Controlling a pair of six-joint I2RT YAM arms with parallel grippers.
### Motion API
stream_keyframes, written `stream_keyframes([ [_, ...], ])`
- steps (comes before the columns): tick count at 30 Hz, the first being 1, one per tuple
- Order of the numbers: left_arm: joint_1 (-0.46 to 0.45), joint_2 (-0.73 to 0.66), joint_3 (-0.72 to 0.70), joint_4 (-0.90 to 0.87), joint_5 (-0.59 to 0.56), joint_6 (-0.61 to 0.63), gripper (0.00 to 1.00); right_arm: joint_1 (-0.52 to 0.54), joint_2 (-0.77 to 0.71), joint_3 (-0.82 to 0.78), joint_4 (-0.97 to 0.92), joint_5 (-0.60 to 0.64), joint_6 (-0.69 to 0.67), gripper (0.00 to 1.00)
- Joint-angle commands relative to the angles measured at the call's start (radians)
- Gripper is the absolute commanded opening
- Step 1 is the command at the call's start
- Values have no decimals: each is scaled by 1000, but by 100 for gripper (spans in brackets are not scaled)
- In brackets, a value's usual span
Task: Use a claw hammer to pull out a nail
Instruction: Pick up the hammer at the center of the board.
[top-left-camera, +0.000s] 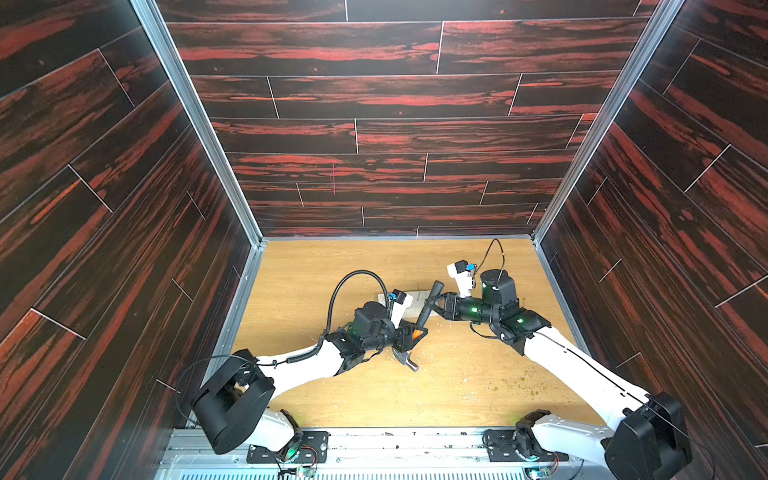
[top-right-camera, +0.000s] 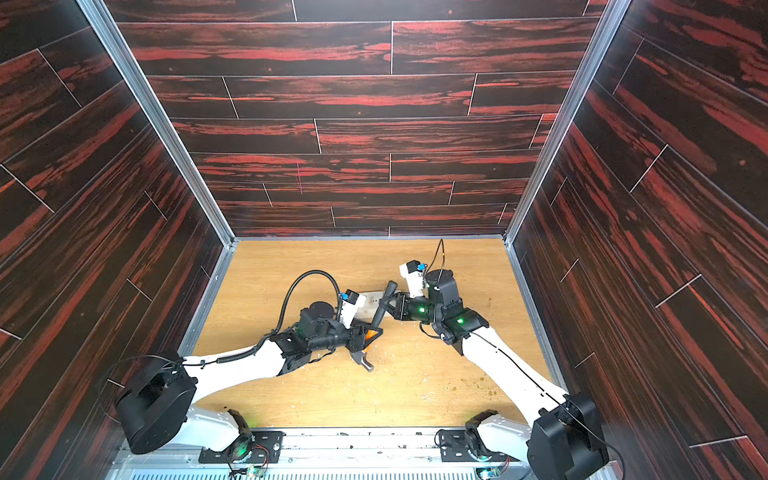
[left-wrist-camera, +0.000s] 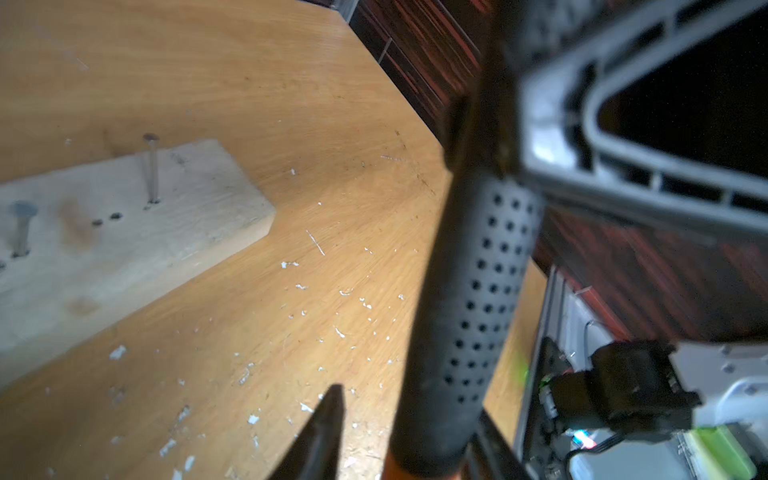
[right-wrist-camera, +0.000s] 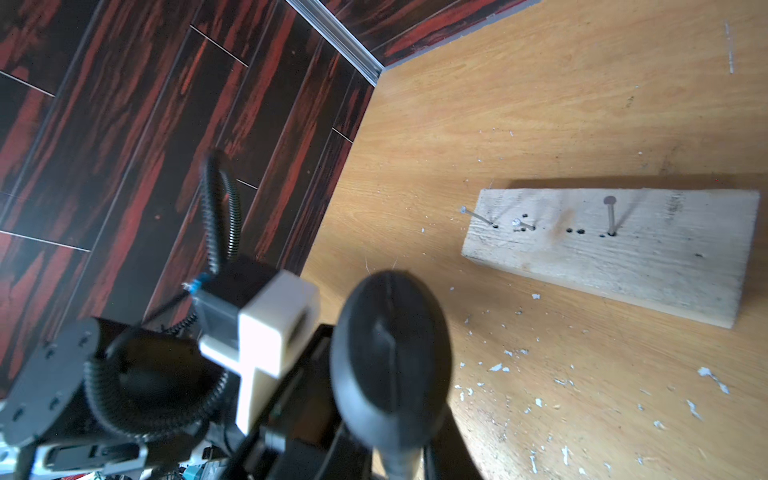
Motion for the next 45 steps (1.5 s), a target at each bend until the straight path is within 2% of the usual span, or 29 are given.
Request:
stream_keyframes([
  [1, 1, -10, 27, 30, -4, -8, 20, 11, -25, -7, 92, -54, 49, 0],
  [3, 1, -22, 26, 34, -10, -11, 6, 11, -38, -29, 134, -61, 61, 1],
  [4, 1, -28, 26, 25, -19, -11, 1, 10, -50, -42, 166, -54, 70, 5],
  [8, 2, -48, 20, 20, -15, -10, 0, 9, -70, -58, 236, -29, 85, 25],
  [12, 2, -57, 17, 19, -4, -7, 0, 9, -38, -23, 224, -12, 74, 50],
  [15, 2, -63, 14, 21, 3, -6, 0, 4, -23, -11, 232, 12, 78, 56],
  [19, 2, -71, 11, 22, 8, -4, 0, -1, 20, 46, 139, 50, 60, 57],
  [23, 3, -73, 9, 29, 15, -8, 0, 0, 39, 53, 130, 59, 67, 56],
  [30, 2, -60, 18, 37, 43, -14, 0, -1, 91, 73, 174, -8, 88, 51],
  [41, 2, -50, 23, 43, 57, -17, 0, 0, 176, 95, 221, -16, 134, 40],
  [45, 2, -60, 14, 36, 36, -21, 0, -1, 177, 82, 235, 13, 151, 19],
])
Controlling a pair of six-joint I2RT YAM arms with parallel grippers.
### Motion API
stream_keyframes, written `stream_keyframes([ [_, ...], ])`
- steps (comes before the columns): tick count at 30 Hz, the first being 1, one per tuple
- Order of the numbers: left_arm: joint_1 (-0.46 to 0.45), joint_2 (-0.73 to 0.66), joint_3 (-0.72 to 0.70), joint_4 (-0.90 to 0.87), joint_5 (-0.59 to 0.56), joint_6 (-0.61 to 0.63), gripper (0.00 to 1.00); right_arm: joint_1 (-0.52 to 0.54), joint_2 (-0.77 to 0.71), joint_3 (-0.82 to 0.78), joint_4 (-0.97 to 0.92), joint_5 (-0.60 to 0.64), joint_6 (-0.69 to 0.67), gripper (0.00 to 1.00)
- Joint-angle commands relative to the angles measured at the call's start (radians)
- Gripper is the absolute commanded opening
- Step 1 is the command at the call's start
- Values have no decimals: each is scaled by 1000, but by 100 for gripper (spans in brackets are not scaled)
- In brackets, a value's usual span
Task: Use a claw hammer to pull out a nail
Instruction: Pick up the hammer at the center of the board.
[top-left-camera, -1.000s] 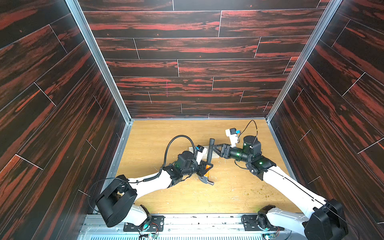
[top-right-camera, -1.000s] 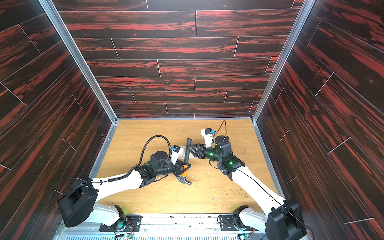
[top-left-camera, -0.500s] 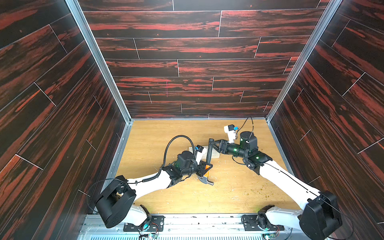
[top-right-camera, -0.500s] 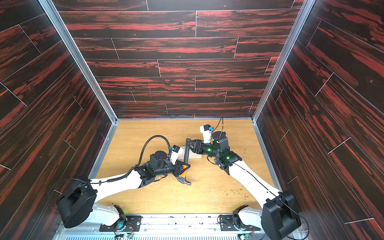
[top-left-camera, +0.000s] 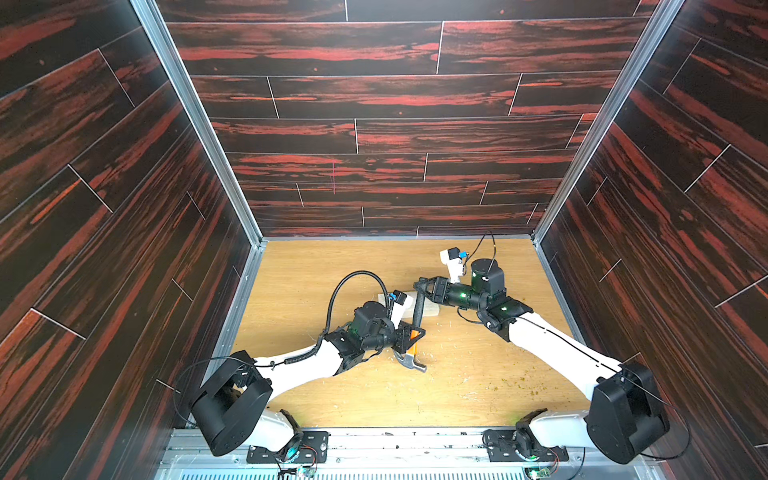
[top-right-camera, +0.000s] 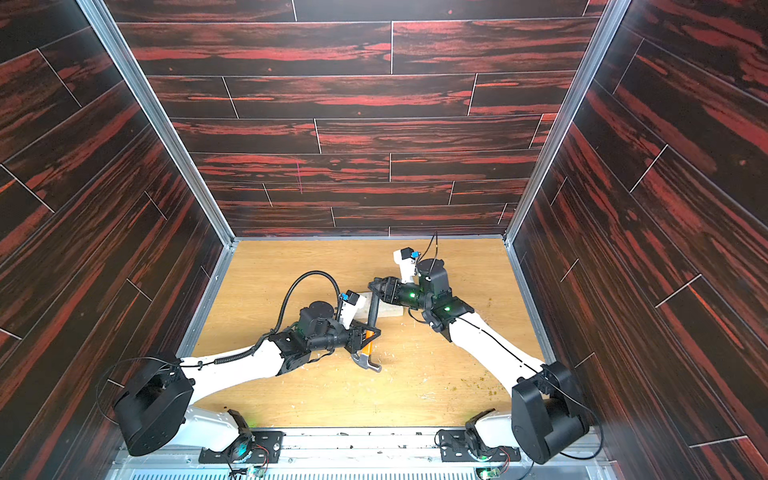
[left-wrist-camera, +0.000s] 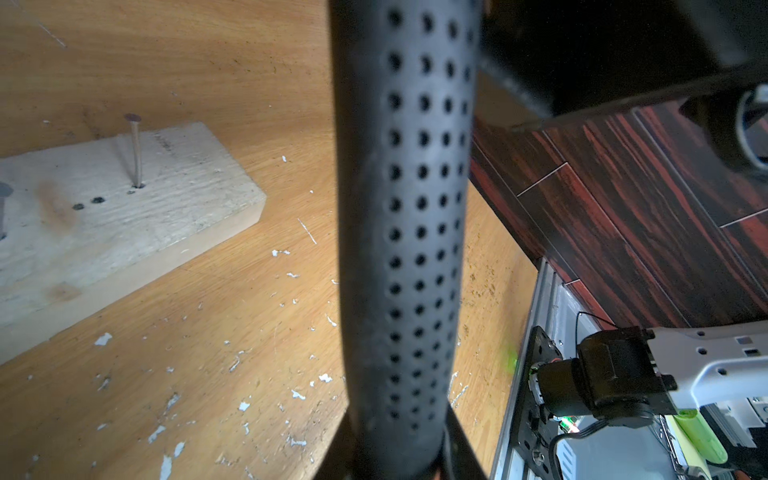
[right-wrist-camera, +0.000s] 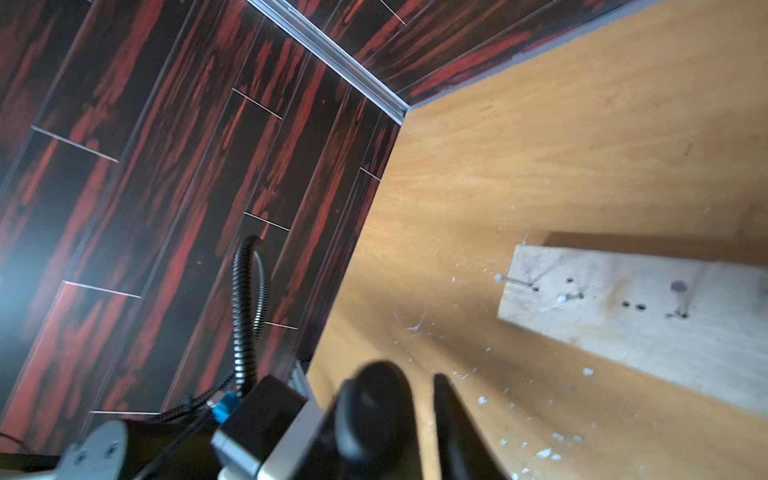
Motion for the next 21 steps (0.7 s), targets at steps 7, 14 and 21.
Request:
stream_keyframes([
  [7, 8, -98, 23, -58, -134, -16, 53, -1, -94, 23, -112, 161, -34, 0],
  [14, 9, -347, -85, -114, -360, -62, 100, -9, -213, 57, -373, 344, -159, 0],
  [21, 44, -339, -63, -308, -698, -122, 100, -6, -154, 195, -486, 444, -206, 0],
])
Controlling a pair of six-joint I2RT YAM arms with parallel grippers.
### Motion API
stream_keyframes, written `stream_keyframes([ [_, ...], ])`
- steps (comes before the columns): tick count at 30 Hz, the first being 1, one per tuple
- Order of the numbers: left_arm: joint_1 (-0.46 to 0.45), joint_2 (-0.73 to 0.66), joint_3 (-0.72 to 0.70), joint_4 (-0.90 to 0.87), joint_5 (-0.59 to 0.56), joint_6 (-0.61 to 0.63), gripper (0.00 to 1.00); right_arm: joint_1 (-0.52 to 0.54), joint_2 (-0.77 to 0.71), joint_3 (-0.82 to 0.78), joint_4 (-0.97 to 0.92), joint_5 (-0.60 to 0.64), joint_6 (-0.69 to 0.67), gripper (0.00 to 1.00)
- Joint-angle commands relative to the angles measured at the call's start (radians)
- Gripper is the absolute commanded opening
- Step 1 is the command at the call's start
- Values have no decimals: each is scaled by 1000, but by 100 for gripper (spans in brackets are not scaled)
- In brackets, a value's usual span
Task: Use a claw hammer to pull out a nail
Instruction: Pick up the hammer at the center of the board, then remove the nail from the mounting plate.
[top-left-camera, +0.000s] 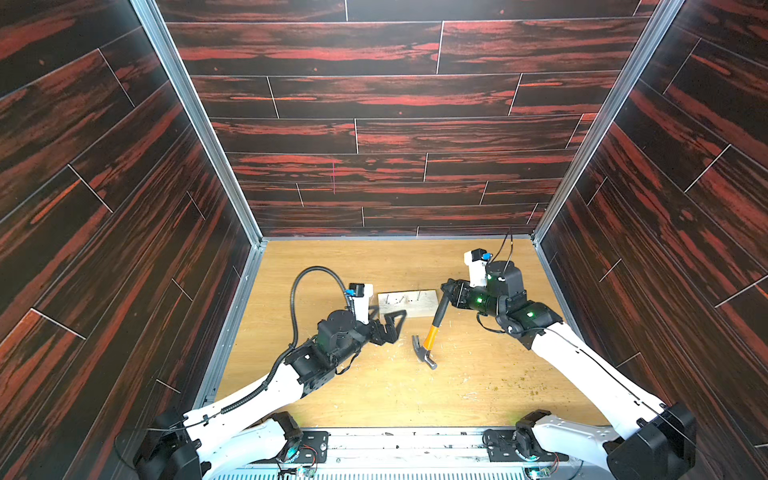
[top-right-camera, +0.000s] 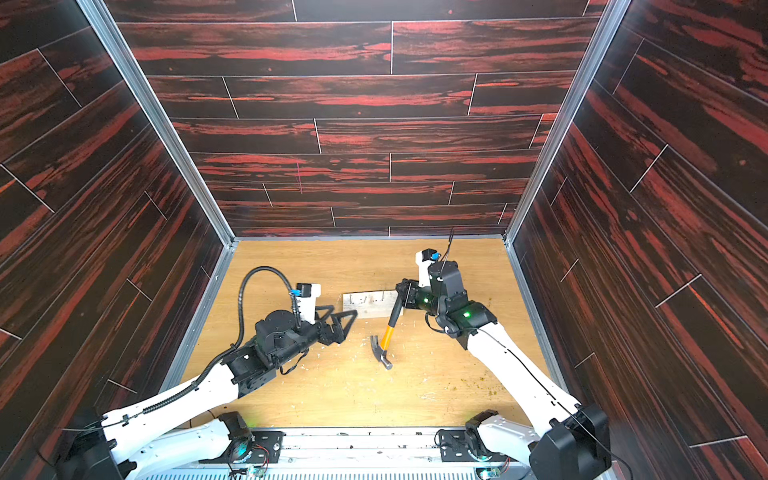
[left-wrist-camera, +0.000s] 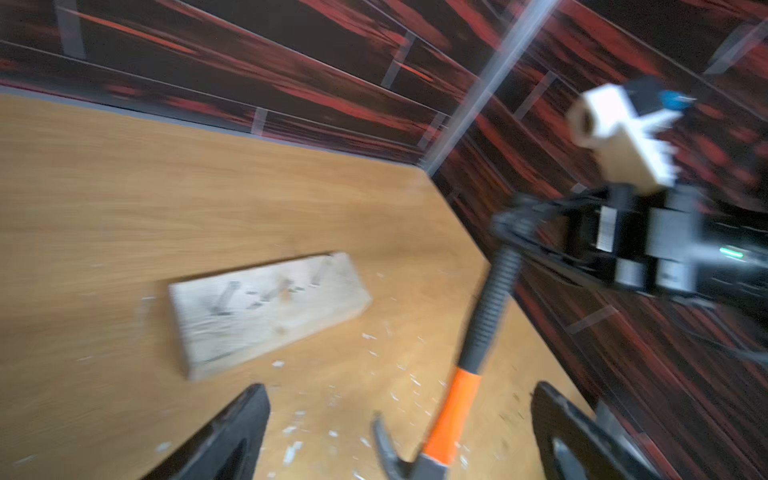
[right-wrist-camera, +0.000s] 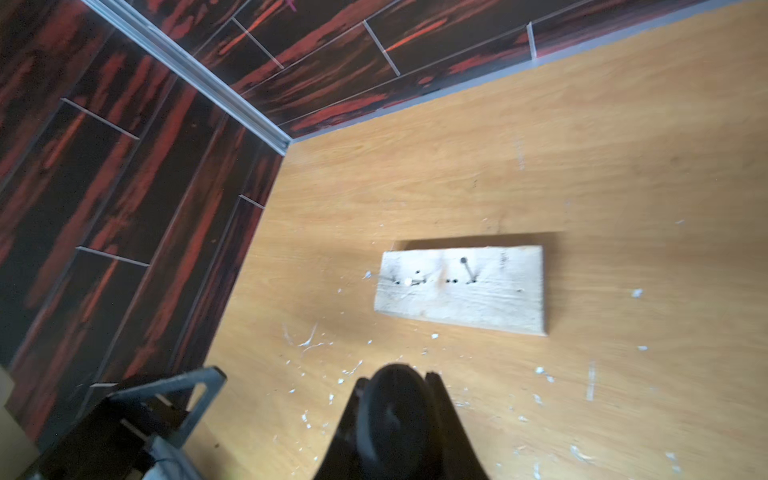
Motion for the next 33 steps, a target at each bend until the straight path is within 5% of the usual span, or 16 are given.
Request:
stream_keyframes([
  [1, 35, 83, 50, -190, -211, -58, 99, 4, 43, 116, -51, 91, -20, 0],
  [9, 64, 244, 112, -202, -173, -79, 96, 103, 208, 330, -191, 375, -129, 0],
  [33, 198, 568, 250, -161, 137, -131, 84, 151, 370, 473, -101, 465, -150, 0],
])
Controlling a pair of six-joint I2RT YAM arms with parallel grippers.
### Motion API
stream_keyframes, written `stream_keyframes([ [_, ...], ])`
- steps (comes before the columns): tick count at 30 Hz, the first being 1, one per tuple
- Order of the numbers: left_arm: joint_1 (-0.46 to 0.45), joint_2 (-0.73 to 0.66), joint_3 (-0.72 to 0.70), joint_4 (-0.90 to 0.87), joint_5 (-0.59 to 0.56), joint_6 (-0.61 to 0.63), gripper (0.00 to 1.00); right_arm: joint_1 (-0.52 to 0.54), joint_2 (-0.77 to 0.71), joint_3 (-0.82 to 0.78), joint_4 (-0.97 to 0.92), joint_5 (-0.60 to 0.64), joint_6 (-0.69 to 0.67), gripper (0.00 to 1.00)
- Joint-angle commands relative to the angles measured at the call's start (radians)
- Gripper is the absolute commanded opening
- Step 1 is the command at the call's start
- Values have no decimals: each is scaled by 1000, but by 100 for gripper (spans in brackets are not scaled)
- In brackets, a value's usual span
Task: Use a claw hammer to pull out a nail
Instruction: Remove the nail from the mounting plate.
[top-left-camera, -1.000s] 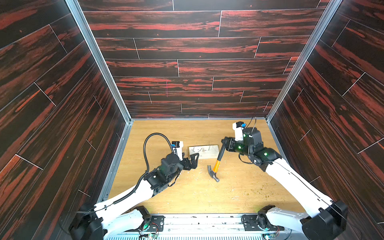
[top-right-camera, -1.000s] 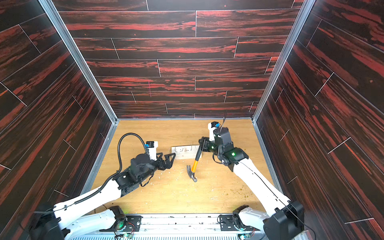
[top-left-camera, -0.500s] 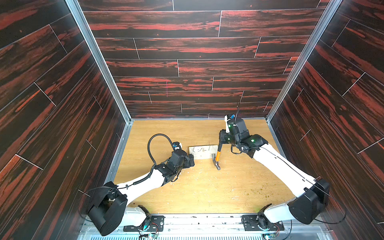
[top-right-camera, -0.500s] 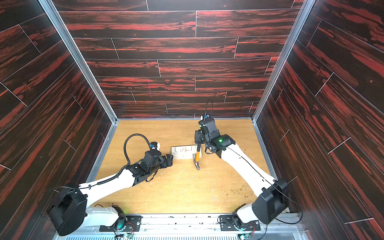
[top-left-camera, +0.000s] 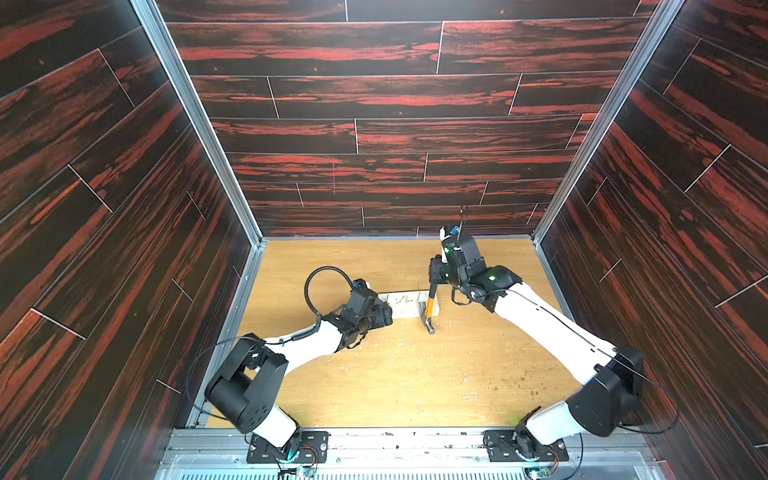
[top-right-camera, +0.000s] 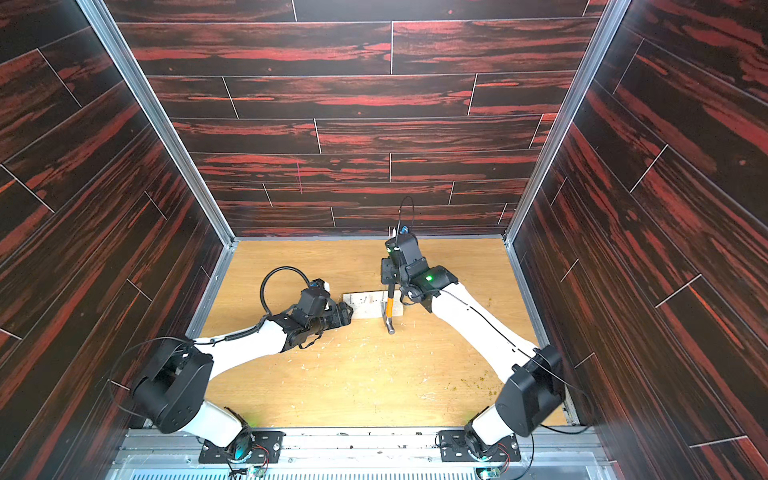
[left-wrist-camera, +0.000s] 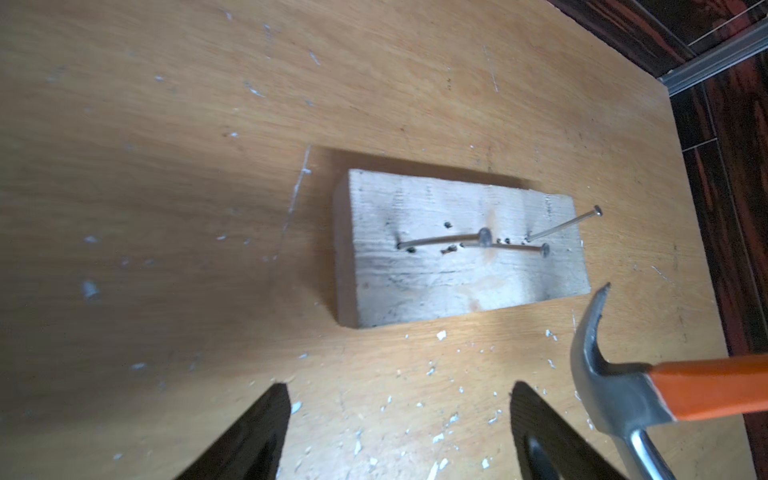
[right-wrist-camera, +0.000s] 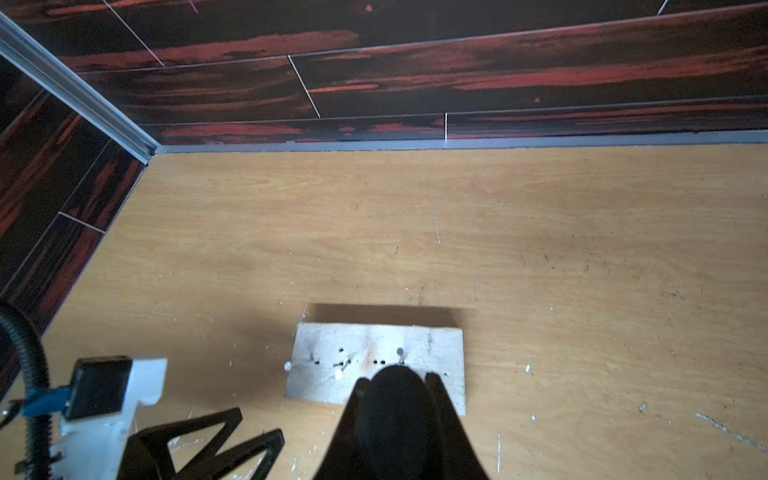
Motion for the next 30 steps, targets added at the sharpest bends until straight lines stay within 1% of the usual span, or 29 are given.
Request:
stream_keyframes([
  [1, 16, 33, 36, -14, 41, 3, 83, 3, 24, 74, 54, 34, -9, 0],
  [9, 22, 94, 67, -14, 66, 11, 82, 1, 123, 178, -9, 50, 1, 0],
  [17, 31, 137, 98, -11, 85, 11, 81, 1, 156, 236, -42, 61, 9, 0],
  [20, 50, 151, 98, 9, 102, -11, 74, 0, 147, 232, -63, 63, 15, 0],
  [22, 70, 157, 90, 48, 136, -37, 72, -1, 138, 223, -73, 56, 21, 0],
  [23, 82, 191, 88, 69, 155, -44, 70, -1, 132, 218, -81, 55, 26, 0],
  [25, 94, 216, 90, 96, 194, -50, 65, -5, 121, 214, -100, 44, 31, 0],
  [27, 97, 230, 87, 115, 215, -59, 65, -6, 112, 211, -114, 37, 37, 0],
  [30, 100, 248, 84, 137, 215, -68, 61, -14, 105, 206, -114, 29, 38, 0],
])
